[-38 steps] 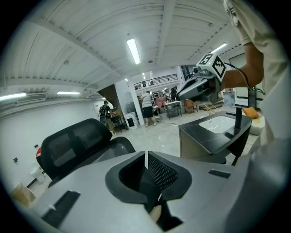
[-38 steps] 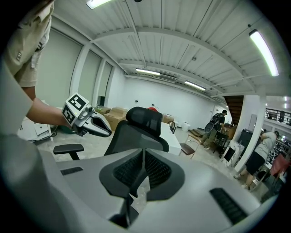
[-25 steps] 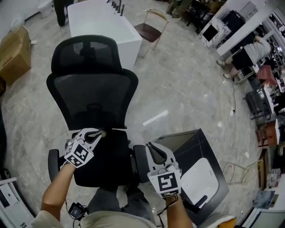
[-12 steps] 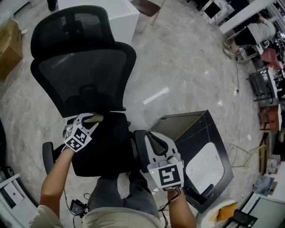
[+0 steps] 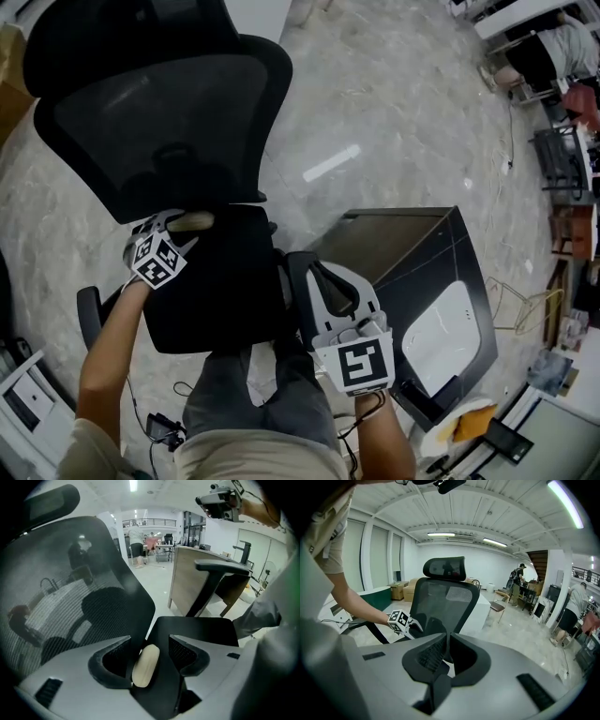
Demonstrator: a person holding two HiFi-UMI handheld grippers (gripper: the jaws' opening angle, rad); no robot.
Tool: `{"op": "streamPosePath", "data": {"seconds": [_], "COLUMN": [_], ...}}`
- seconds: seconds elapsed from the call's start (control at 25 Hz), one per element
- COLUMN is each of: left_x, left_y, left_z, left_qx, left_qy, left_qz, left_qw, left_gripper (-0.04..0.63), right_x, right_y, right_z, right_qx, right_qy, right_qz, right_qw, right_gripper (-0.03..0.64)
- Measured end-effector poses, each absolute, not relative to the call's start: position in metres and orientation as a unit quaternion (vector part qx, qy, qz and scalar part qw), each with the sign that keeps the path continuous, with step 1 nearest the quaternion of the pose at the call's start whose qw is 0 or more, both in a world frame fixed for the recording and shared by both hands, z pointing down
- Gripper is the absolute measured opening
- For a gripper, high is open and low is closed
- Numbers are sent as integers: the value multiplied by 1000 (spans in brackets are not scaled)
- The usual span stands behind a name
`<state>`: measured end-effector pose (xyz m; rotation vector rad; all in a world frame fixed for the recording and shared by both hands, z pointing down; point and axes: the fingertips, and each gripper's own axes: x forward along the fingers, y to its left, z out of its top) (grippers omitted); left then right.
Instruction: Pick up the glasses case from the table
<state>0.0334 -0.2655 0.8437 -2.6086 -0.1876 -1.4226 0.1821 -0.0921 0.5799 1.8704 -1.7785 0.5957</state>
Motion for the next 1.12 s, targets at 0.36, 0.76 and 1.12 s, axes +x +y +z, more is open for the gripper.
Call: {"op": "streamPosePath", "data": {"seconds": [0.36,0.76,1.12], "left_x": [25,12,11], "left_y": [-281,-278,-291], "left_z": [921,1000,1039], "left_qx": [-837,-792,-768], "left_qy": [-83,-114,-64], "left_qz": [-530,-583,-593], "left_qw": [111,140,231], "left_gripper": [310,328,316], "right_x": [181,183,179], "right_y": [-95,-93,-81], "right_z": [619,653,685], "right_qx": [681,680,674], "right_qy": [-645,-637,-632], "right_qz": [249,275,296], "right_qw": [241,237,243], "right_gripper": [28,28,28]}}
